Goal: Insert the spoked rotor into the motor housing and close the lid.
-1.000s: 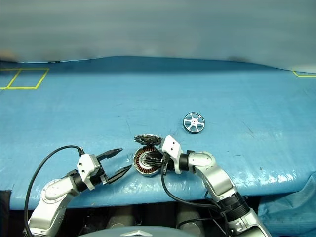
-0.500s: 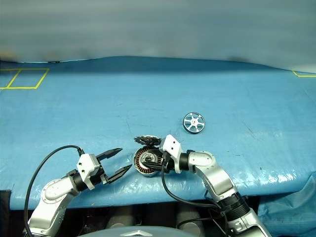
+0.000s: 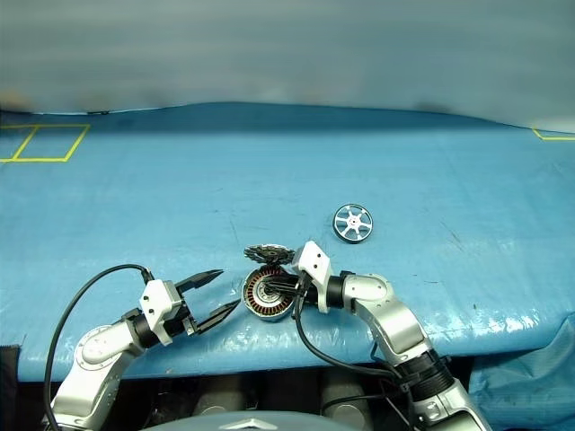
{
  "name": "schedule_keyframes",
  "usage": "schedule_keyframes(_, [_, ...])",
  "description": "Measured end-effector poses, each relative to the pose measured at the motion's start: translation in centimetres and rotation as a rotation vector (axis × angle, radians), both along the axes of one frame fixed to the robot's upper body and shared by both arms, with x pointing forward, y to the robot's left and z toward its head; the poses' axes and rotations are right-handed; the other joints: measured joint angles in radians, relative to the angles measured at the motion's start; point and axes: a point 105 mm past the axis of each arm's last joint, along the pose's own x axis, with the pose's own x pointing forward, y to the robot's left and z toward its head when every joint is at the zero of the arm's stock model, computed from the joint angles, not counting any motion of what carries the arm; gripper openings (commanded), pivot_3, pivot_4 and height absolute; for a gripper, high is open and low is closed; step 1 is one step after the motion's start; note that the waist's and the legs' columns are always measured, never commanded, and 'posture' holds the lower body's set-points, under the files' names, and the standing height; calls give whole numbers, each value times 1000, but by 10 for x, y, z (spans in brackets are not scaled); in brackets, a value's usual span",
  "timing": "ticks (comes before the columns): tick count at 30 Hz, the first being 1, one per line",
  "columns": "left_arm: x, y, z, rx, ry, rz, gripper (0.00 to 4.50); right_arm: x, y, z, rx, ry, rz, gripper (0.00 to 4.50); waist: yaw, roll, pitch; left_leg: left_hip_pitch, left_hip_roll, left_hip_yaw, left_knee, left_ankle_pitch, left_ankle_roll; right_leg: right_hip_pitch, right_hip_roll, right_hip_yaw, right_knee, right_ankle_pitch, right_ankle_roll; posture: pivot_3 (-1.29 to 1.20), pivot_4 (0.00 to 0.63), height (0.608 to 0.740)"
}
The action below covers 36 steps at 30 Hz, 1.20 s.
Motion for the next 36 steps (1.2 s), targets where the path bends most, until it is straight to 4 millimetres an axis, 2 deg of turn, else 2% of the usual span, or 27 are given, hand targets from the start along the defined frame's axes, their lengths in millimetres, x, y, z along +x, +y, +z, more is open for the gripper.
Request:
schedule_keyframes(7, [0, 0, 0, -1, 2, -2, 3693, -1, 0, -9, -66, -10, 4, 47, 0, 0, 0, 0, 0, 0, 0, 0, 0, 0, 0, 0, 0, 0, 0, 0, 150, 740])
schedule_keyframes(12, [-1, -2, -1, -2, 6, -4, 3693, 9, -1, -8, -108, -51, -32, 47, 0, 0, 0, 1, 0, 0, 0, 0, 0, -1, 0, 0, 0, 0, 0, 0, 150, 740])
schedule_keyframes(36, [-2, -11, 5, -10, 27, -9, 3693, -2, -2, -7, -61, 2, -14, 47, 0, 0, 0, 0, 0, 0, 0, 0, 0, 0, 0, 0, 0, -1, 2, 0, 150, 740])
